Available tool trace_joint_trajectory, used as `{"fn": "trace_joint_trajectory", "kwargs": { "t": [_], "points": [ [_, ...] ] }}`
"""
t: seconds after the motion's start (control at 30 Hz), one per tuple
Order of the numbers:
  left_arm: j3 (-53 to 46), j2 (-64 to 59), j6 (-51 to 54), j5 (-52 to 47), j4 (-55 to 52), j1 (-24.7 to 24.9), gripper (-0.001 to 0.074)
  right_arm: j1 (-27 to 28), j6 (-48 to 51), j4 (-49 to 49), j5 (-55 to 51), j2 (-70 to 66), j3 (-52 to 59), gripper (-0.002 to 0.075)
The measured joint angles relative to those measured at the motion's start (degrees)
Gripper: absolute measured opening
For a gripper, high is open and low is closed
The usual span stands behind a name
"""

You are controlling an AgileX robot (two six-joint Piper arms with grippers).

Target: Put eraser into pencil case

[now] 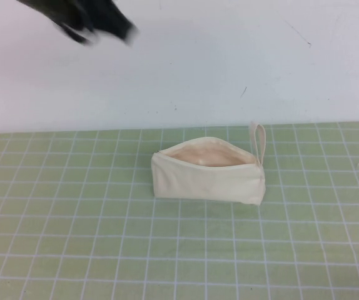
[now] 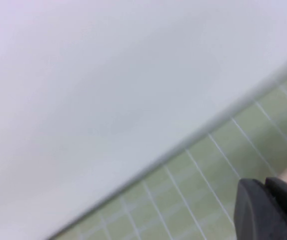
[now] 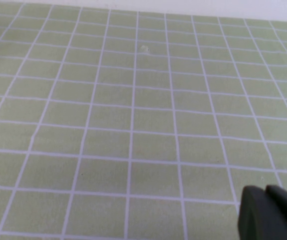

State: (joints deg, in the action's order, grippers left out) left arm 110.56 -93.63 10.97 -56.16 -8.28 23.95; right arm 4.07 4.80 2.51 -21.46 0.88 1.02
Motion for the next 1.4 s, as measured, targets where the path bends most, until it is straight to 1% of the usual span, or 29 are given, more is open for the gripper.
{"fn": "trace_joint_trajectory", "kwargs": {
  "t": [0.1,0.2,0.4,0.57,0.73,0.87,0.93,1.0,1.1,1.2,1.37,1.4],
  "points": [
    [-3.87,8.49,-4.77,3.08,-2.26,0.00,0.0001,0.00,0.00,0.00,0.00,0.00,0.00,-0.0001],
    [-10.67,17.22,-7.68,6.75,-1.91,0.00,0.0001,0.00,0.00,0.00,0.00,0.00,0.00,-0.0001],
    [-27.97,31.31,-10.97,9.00,-0.32,0.00,0.0000,0.00,0.00,0.00,0.00,0.00,0.00,-0.0001],
    [-37.22,38.71,-13.33,4.55,5.69,0.00,0.0000,0.00,0.00,0.00,0.00,0.00,0.00,-0.0001],
    [-42.36,41.56,-13.73,-2.30,12.25,0.00,0.0000,0.00,0.00,0.00,0.00,0.00,0.00,-0.0001],
    [-45.36,41.55,-13.83,-7.27,13.37,0.00,0.0000,0.00,0.00,0.00,0.09,0.00,0.00,-0.0001],
    [-47.70,42.36,-13.83,-6.58,12.79,0.00,0.0000,0.00,0.00,0.00,0.09,0.00,0.00,-0.0001],
    [-50.57,45.12,-13.71,-3.85,12.09,-0.11,0.0000,0.00,0.00,0.00,0.09,0.00,0.00,-0.0001],
    [-56.18,51.42,-12.82,3.29,10.94,-2.40,0.0000,0.00,0.00,0.00,0.09,0.00,0.00,-0.0001],
    [-64.47,59.23,-12.43,15.52,9.63,-6.57,-0.0001,0.00,0.00,0.00,0.09,0.00,0.00,-0.0001],
    [-85.49,73.10,-12.43,39.98,8.89,-14.88,-0.0001,0.00,0.00,0.00,0.09,0.00,0.00,-0.0001],
    [-88.93,75.35,-12.43,43.25,9.00,-16.06,-0.0001,0.00,0.00,0.00,0.09,0.00,0.00,-0.0001]
  ]
}}
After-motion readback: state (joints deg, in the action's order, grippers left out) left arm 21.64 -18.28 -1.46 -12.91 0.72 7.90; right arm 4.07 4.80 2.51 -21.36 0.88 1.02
